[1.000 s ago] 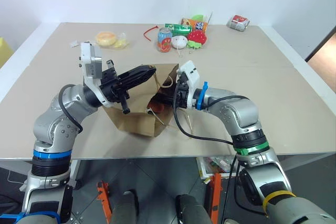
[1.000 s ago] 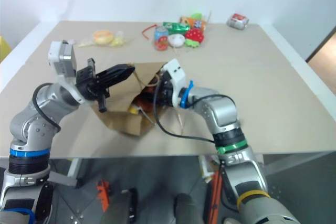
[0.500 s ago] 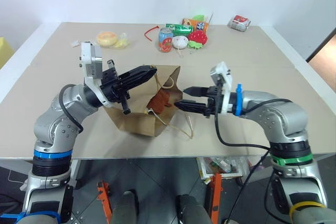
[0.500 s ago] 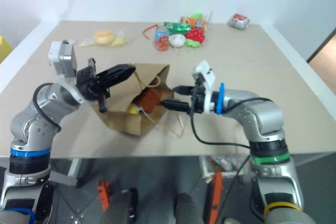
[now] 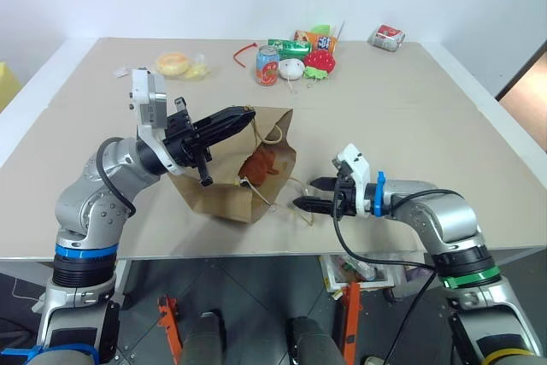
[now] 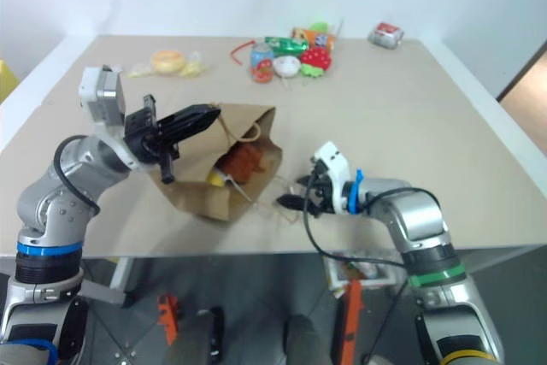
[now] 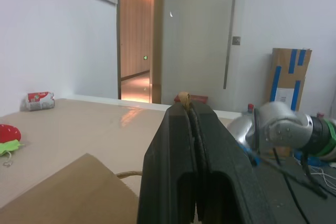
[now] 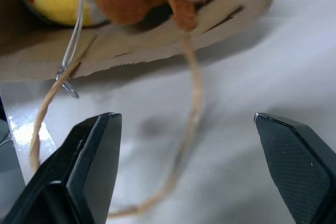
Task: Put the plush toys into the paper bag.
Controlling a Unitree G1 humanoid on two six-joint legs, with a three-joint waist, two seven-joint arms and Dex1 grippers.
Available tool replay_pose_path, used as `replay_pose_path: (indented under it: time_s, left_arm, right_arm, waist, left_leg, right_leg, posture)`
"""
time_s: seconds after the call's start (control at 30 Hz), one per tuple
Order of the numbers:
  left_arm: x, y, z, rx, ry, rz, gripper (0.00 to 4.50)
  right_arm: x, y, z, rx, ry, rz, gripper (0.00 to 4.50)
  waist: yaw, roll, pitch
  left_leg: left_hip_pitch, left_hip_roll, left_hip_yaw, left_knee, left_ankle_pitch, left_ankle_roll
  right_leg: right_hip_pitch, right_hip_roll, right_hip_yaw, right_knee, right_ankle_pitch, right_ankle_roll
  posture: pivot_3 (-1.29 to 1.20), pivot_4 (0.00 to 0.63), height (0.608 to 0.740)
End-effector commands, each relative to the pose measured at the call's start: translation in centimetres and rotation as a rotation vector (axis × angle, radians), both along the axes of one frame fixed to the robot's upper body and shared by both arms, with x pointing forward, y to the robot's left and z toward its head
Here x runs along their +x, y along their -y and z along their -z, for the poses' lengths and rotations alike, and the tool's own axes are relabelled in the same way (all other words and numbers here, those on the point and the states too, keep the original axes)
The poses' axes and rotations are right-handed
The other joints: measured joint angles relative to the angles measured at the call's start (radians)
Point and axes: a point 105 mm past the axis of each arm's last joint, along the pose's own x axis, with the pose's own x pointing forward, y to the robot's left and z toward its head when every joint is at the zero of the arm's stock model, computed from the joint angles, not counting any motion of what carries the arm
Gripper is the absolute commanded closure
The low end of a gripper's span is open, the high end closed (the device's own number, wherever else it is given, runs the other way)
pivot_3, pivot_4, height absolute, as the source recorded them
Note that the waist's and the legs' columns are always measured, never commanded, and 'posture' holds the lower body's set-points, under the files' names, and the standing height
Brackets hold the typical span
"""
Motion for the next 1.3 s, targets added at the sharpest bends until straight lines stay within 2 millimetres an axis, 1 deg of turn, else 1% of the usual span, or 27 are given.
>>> replay_pose_path:
  time_s: [0.03,0.1,0.13,0.17,0.2,0.23,0.27,0.4,0.5,0.6,0.67,0.7,0.77,0.87,0.93,1.07,1.13,1.2,1.27,1.3]
  left_arm:
    - [-0.5,-0.3,-0.7,-0.004,0.048,-0.015,4.50]
    - [-0.5,-0.3,-0.7,-0.006,0.046,-0.020,4.50]
    - [-0.4,-0.4,-0.6,-0.009,0.044,-0.023,4.50]
    - [-0.4,-0.4,-0.6,-0.011,0.042,-0.025,4.50]
    - [-0.3,-0.4,-0.6,-0.013,0.040,-0.027,4.50]
    - [-0.3,-0.4,-0.6,-0.014,0.039,-0.027,4.50]
    - [-0.2,-0.4,-0.6,-0.016,0.036,-0.027,4.50]
    - [0.0,-0.4,-0.6,-0.029,0.028,-0.028,4.50]
    - [0.1,-0.5,-0.7,-0.036,0.024,-0.030,4.50]
    - [0.5,-0.6,-1.9,-0.095,0.005,-0.033,4.50]
    - [0.9,-0.7,-3.0,-0.163,-0.041,-0.031,4.50]
    - [1.1,-0.8,-3.2,-0.181,-0.072,-0.031,4.50]
    - [2.1,-1.0,-2.8,-0.188,-0.136,-0.065,4.50]
    - [3.6,-1.5,-1.9,-0.182,-0.218,-0.129,4.50]
    - [4.2,-1.6,-1.1,-0.157,-0.281,-0.150,4.50]
    - [5.0,-1.6,0.7,-0.088,-0.364,-0.195,4.50]
    - [5.6,-1.7,1.6,-0.059,-0.386,-0.242,4.50]
    - [5.7,-1.8,1.6,-0.062,-0.385,-0.251,4.50]
    - [5.6,-1.8,1.4,-0.063,-0.378,-0.251,3.95]
    - [5.6,-1.9,1.3,-0.066,-0.374,-0.244,3.73]
  right_arm:
    - [-0.1,-0.3,-1.6,0.027,0.061,-0.039,1.81]
    - [0.0,0.0,-2.1,0.035,0.073,-0.036,2.58]
    - [0.1,0.2,-2.5,0.046,0.078,-0.031,2.77]
    - [0.1,0.3,-2.9,0.058,0.084,-0.033,3.46]
    - [0.0,0.5,-3.3,0.068,0.091,-0.036,3.65]
    - [0.0,0.6,-3.6,0.076,0.096,-0.038,4.04]
    - [-0.1,0.6,-4.0,0.093,0.100,-0.042,4.30]
    - [-0.3,1.0,-5.4,0.169,0.105,-0.047,4.30]
    - [-0.2,1.2,-6.0,0.194,0.111,-0.038,4.30]
    - [0.1,1.4,-8.5,0.298,0.134,-0.015,4.30]
    - [-0.3,1.3,-10.4,0.357,0.162,-0.039,4.30]
    - [-0.5,1.3,-11.1,0.377,0.174,-0.053,4.30]
    - [-0.8,1.2,-12.4,0.414,0.195,-0.073,4.30]
    - [-1.1,1.0,-13.6,0.454,0.212,-0.090,4.30]
    - [-1.2,0.9,-13.9,0.464,0.215,-0.095,4.30]
    - [-1.0,0.6,-13.7,0.465,0.205,-0.080,4.30]
    - [-0.4,0.7,-13.7,0.466,0.211,-0.044,4.30]
    - [0.3,1.0,-13.5,0.458,0.204,0.005,4.30]
    - [0.9,1.3,-13.4,0.462,0.196,0.039,4.50]
    - [1.0,1.4,-13.6,0.483,0.193,0.043,4.18]
  waist:
    - [0.000,0.000,0.000]
    - [0.000,0.000,0.000]
    - [0.000,0.000,0.000]
    - [0.000,0.000,0.000]
    - [0.000,0.000,0.000]
    - [0.000,0.000,0.000]
    - [0.000,0.000,0.000]
    - [0.000,0.000,0.000]
    - [0.000,0.000,0.000]
    - [0.000,0.000,0.000]
    - [0.000,0.000,0.000]
    - [0.000,0.000,0.000]
    - [0.001,0.000,0.000]
    - [0.001,0.000,0.000]
    - [0.001,0.000,0.000]
    - [0.001,0.000,0.000]
    - [0.001,0.000,0.000]
    - [0.001,0.000,0.000]
    - [0.001,0.000,0.000]
    - [0.001,0.000,0.000]
  left_leg:
    - [0.000,0.000,0.000,0.000,0.000,0.000]
    - [0.000,0.000,0.000,0.000,0.000,0.000]
    - [0.000,0.000,0.000,0.000,0.000,0.000]
    - [0.000,0.000,0.000,0.000,0.000,0.000]
    - [0.000,0.000,0.000,0.000,0.000,0.000]
    - [0.000,0.000,0.000,0.000,0.000,0.000]
    - [0.000,0.000,0.000,0.000,0.000,0.000]
    - [0.000,0.000,0.000,0.000,0.000,0.000]
    - [0.000,0.000,0.000,0.000,0.000,0.000]
    - [0.000,0.000,0.000,0.000,0.000,0.000]
    - [0.000,0.000,0.000,0.000,0.000,0.000]
    - [0.000,0.000,0.000,0.000,0.000,0.000]
    - [-0.001,0.000,0.000,0.000,0.000,0.000]
    - [0.000,0.000,-0.001,0.000,0.000,0.000]
    - [0.000,0.000,-0.001,0.000,0.000,0.000]
    - [0.000,0.000,-0.001,0.000,0.000,0.000]
    - [-0.001,0.000,-0.001,0.000,0.000,0.000]
    - [-0.001,0.000,-0.001,0.000,0.000,0.000]
    - [-0.001,0.000,-0.001,0.000,0.000,0.000]
    - [-0.001,0.000,-0.001,0.000,0.000,0.000]
  right_leg:
    - [0.000,0.000,0.000,0.000,0.000,0.000]
    - [0.000,0.000,0.000,0.000,0.000,0.000]
    - [0.000,0.000,0.000,0.000,0.000,0.000]
    - [0.000,0.000,0.000,0.000,0.000,0.000]
    - [0.000,0.000,0.000,0.000,0.000,0.000]
    - [0.000,0.000,0.000,0.000,0.000,0.000]
    - [0.000,0.000,0.000,0.000,0.000,0.000]
    - [0.000,0.000,0.000,0.000,0.000,0.000]
    - [0.000,0.000,0.000,0.000,0.000,0.000]
    - [0.000,0.000,0.000,0.000,0.000,0.000]
    - [0.000,0.000,0.000,0.000,0.000,0.000]
    - [0.000,0.000,0.000,0.000,0.000,0.000]
    - [0.000,0.000,0.000,0.000,0.001,0.001]
    - [0.001,0.000,0.000,0.000,0.001,0.001]
    - [0.001,0.000,0.000,0.000,0.001,0.002]
    - [0.000,0.001,0.000,0.000,0.000,0.002]
    - [0.000,0.001,0.000,0.000,0.000,0.002]
    - [0.000,0.001,0.000,0.000,0.000,0.002]
    - [0.000,0.001,0.000,0.000,0.000,0.002]
    - [0.000,0.001,0.000,0.000,0.000,0.001]
  posture:
    - [0.00,0.150,0.740]
    - [0.00,0.150,0.740]
    - [0.00,0.150,0.740]
    - [0.00,0.150,0.740]
    - [0.00,0.150,0.740]
    - [0.00,0.150,0.740]
    - [0.00,0.150,0.740]
    - [0.00,0.150,0.740]
    - [0.00,0.150,0.740]
    - [0.00,0.150,0.740]
    - [0.00,0.150,0.740]
    - [0.00,0.150,0.740]
    - [0.00,0.150,0.740]
    - [0.00,0.150,0.740]
    - [0.00,0.150,0.740]
    - [0.00,0.150,0.740]
    - [0.00,0.150,0.740]
    - [0.00,0.150,0.740]
    - [0.00,0.150,0.740]
    - [0.00,0.150,0.740]
